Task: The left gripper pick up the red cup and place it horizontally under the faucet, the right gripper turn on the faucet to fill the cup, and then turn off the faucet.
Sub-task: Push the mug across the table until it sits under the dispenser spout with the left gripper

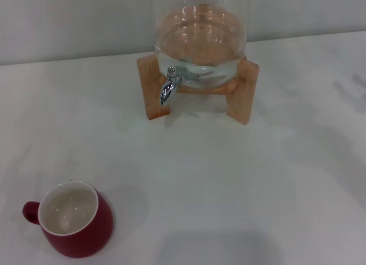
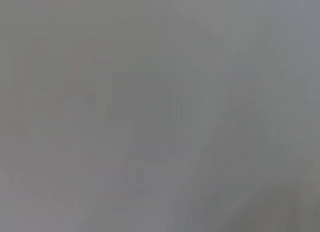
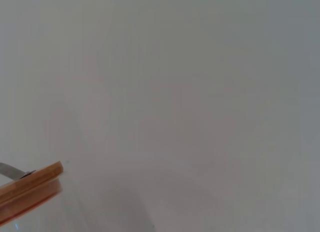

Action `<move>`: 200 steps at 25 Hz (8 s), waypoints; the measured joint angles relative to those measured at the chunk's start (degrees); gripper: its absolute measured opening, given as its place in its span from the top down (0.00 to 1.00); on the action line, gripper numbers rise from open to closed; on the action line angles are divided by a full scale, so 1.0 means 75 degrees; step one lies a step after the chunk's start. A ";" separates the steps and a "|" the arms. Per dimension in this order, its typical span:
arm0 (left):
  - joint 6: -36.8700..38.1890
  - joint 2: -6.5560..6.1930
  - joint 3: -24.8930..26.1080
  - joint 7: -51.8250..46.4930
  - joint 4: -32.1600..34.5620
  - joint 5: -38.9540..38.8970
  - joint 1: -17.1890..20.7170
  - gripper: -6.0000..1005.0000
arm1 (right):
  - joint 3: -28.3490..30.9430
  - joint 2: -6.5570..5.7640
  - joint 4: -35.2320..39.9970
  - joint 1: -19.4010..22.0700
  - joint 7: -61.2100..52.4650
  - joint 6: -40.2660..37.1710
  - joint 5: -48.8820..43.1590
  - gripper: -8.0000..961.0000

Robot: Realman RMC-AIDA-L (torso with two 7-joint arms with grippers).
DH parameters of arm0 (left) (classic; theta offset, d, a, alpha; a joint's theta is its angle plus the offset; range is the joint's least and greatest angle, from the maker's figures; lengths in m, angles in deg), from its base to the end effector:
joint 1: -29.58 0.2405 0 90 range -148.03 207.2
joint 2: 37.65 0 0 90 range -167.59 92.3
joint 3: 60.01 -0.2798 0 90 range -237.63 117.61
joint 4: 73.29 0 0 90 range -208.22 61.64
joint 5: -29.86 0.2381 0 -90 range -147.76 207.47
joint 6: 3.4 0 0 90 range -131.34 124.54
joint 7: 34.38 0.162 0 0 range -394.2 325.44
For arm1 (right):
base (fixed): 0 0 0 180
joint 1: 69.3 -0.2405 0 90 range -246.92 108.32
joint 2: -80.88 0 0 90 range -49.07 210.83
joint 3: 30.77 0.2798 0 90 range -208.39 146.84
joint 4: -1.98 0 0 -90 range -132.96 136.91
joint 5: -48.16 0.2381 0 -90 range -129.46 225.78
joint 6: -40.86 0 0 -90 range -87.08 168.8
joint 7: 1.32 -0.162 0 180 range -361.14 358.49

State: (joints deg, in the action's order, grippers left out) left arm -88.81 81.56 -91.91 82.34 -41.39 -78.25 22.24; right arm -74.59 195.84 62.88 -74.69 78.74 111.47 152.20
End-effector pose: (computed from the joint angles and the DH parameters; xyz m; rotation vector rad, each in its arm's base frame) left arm -0.4081 0.2773 0.0720 -1.7180 -0.7066 -1.0428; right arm 0.3633 0.3316 0.1618 -1.7942 0.8879 0.9988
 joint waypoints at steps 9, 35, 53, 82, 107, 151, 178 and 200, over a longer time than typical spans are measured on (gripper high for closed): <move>0.0000 -0.0003 0.0000 0.0000 0.0000 0.0001 -0.0042 0.13 | -0.0006 -0.0001 0.0000 -0.0009 -0.0003 0.0007 0.0011 0.31; 0.0079 0.0015 -0.0045 0.0303 -0.0129 0.0053 -0.0102 0.13 | 0.0072 0.0000 0.0001 -0.0071 -0.0012 -0.0030 -0.0030 0.31; -0.0817 0.0050 0.0003 0.4328 -0.3089 -0.0006 0.0067 0.13 | 0.0202 -0.0033 -0.0143 -0.0327 0.0033 -0.0219 -0.0069 0.31; -0.0447 0.0062 -0.0082 0.6015 -0.4349 0.0558 0.0226 0.13 | 0.0299 -0.0036 -0.0317 -0.0477 0.0035 -0.0503 -0.0151 0.31; -0.0127 0.0052 -0.0053 0.6018 -0.4354 0.0943 0.0267 0.13 | 0.0311 -0.0035 -0.0316 -0.0512 0.0032 -0.0533 -0.0150 0.31; 0.0770 0.0009 -0.0071 0.6003 -0.4183 0.0966 -0.0312 0.15 | 0.0400 -0.0024 -0.0427 -0.0466 0.0098 -0.0529 -0.0094 0.31; 0.0878 -0.0002 -0.0093 0.5730 -0.4054 0.1454 -0.0423 0.88 | 0.0405 -0.0024 -0.0467 -0.0499 0.0105 -0.0506 -0.0091 0.31; 0.0813 -0.0019 -0.0035 0.5460 -0.3747 0.1405 -0.1166 0.90 | 0.0393 -0.0024 -0.0499 -0.0495 0.0105 -0.0394 -0.0079 0.31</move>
State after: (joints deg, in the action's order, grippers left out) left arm -82.71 81.41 -92.18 123.29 -69.49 -67.72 13.49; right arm -71.64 195.66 59.14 -78.40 79.53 108.52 151.61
